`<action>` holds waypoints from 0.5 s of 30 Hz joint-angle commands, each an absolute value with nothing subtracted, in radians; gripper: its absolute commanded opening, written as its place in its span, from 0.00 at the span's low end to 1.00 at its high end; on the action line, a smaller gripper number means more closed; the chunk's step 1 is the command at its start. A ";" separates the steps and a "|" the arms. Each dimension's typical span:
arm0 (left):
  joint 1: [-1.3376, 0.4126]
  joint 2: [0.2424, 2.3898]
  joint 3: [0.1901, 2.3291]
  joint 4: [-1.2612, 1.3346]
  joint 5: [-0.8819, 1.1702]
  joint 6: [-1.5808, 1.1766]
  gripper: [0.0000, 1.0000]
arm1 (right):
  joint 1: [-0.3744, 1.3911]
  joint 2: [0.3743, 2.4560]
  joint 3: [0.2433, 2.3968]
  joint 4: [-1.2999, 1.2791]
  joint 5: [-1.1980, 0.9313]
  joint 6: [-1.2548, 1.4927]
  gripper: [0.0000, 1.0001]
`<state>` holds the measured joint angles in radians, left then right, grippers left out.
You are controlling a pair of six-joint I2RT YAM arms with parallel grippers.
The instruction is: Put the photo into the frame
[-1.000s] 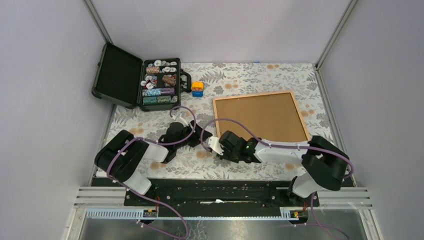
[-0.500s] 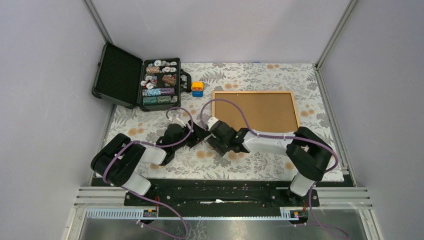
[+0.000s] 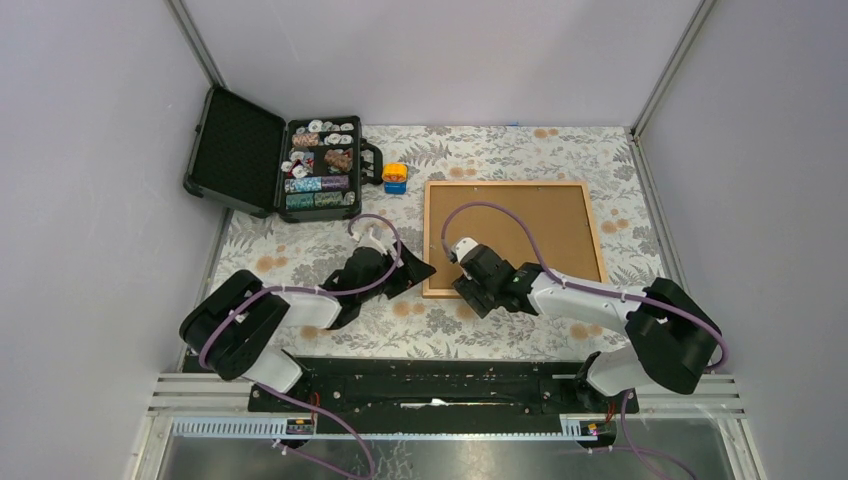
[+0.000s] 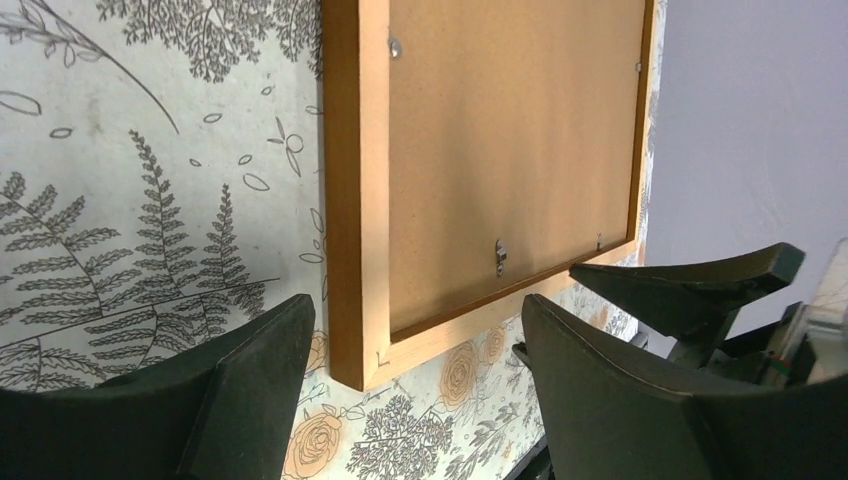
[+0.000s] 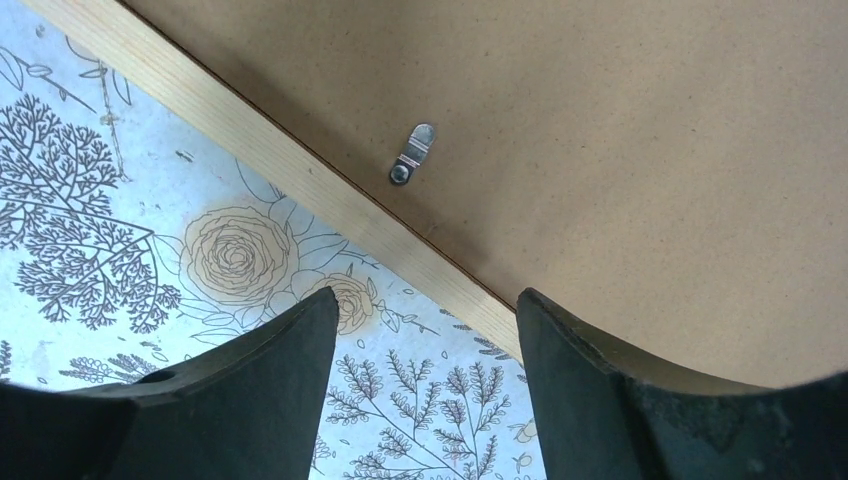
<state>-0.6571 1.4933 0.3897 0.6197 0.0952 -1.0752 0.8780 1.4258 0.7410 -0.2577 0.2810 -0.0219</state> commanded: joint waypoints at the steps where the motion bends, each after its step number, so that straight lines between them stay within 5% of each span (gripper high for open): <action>1: -0.661 1.441 0.390 0.636 0.043 -1.049 0.81 | 0.878 1.421 0.745 -0.236 0.244 -0.089 0.72; 7: -0.661 1.411 0.356 0.632 0.062 -1.068 0.81 | 0.878 1.506 0.785 -0.245 0.256 -0.098 0.64; 15: -0.660 1.354 0.315 0.626 0.046 -1.072 0.82 | 0.878 1.648 0.899 -0.241 0.244 -0.068 0.33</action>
